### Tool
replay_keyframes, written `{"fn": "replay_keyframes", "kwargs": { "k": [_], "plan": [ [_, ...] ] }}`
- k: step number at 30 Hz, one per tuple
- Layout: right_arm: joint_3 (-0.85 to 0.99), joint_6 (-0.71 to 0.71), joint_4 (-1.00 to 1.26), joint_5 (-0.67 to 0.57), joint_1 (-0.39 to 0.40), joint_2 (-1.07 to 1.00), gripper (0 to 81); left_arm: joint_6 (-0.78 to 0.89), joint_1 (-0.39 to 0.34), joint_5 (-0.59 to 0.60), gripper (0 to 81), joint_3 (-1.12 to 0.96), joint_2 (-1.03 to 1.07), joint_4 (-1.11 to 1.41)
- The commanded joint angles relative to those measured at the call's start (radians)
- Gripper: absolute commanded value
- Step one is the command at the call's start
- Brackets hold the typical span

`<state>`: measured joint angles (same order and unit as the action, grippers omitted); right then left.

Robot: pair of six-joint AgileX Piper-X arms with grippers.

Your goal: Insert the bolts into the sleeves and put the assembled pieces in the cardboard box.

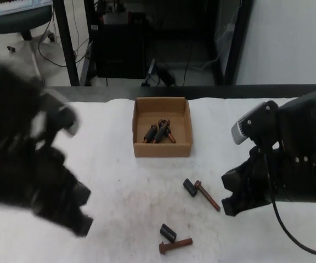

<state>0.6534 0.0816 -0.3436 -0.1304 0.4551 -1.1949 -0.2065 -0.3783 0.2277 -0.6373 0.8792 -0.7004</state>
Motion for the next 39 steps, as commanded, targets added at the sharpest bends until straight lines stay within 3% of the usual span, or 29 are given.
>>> {"fn": "replay_keyframes", "kwargs": {
  "k": [1, 7, 14, 21, 30, 39],
  "plan": [
    [0.003, 0.009, 0.054, -0.002, -0.023, -0.008, 12.5, 0.085, 0.000, -0.018, 0.3, 0.150, -0.211, 0.299],
    [0.030, 0.053, 0.083, -0.005, -0.046, -0.145, 13.0, 0.114, 0.000, -0.018, 0.3, 0.381, -0.436, 0.700],
    [0.166, 0.138, -0.014, -0.012, -0.046, -0.366, 15.2, 0.187, 0.000, -0.018, 0.3, 0.452, -0.457, 0.700],
    [0.338, 0.150, -0.117, -0.012, -0.046, -0.484, 34.0, 0.201, 0.000, -0.018, 0.3, 0.452, -0.457, 0.700],
    [0.483, 0.237, -0.243, -0.012, -0.046, -0.588, 33.8, 0.201, 0.000, -0.018, 0.3, 0.452, -0.457, 0.700],
    [0.493, 0.260, -0.282, -0.010, -0.046, -0.637, 33.8, 0.201, 0.000, -0.018, 0.3, 0.452, -0.457, 0.674]
  ]
}}
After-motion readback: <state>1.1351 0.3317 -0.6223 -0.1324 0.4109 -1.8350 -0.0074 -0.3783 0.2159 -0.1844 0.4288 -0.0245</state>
